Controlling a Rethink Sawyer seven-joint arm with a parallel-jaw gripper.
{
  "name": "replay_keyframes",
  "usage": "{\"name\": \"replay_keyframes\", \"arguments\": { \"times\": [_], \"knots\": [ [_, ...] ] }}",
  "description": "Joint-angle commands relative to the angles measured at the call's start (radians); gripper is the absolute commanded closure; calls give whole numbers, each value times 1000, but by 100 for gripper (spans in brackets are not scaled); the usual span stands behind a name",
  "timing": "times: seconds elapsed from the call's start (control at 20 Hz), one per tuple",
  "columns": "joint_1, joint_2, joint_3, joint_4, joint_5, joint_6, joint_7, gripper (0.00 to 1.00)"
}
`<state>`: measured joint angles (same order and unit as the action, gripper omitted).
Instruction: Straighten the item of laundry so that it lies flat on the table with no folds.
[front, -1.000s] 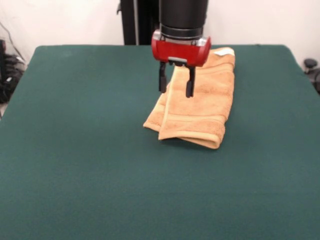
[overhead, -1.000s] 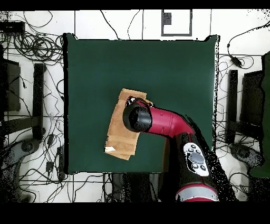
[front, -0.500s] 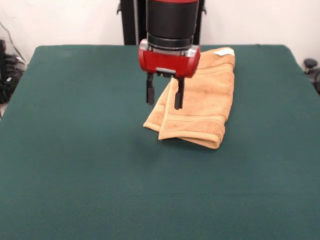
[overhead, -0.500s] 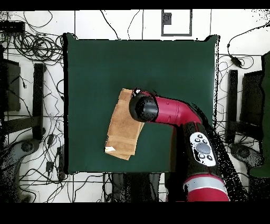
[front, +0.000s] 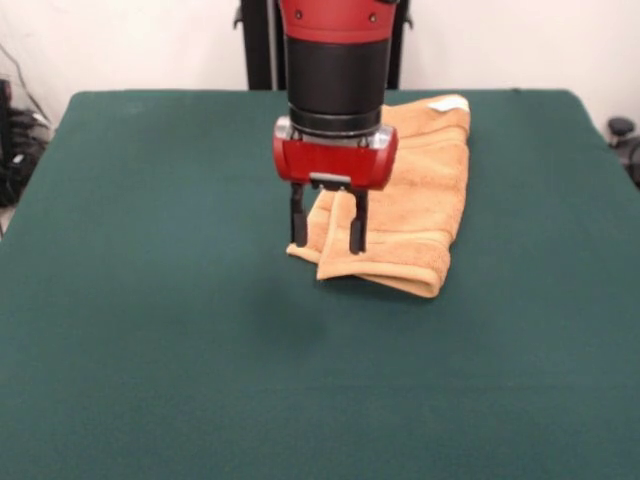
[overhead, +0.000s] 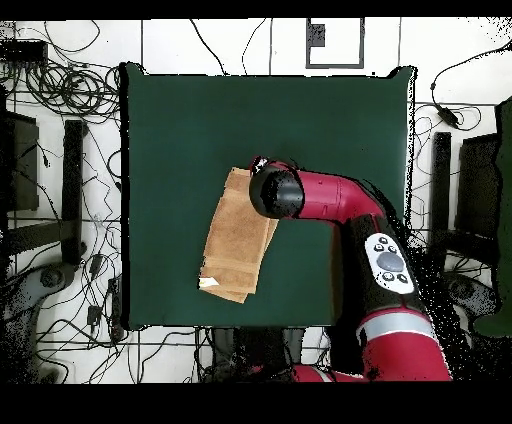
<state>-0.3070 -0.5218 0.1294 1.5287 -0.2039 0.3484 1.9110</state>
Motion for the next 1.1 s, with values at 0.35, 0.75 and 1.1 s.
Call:
{"name": "replay_keyframes", "arguments": {
  "times": [0.35, 0.75, 1.1],
  "knots": [
    [-18, 55, 171, -41, -110, 112, -142, 0],
    [-30, 46, 190, -31, -140, 115, -124, 0],
    [-58, 2, 219, 2, -142, 165, -155, 0]
  ]
}}
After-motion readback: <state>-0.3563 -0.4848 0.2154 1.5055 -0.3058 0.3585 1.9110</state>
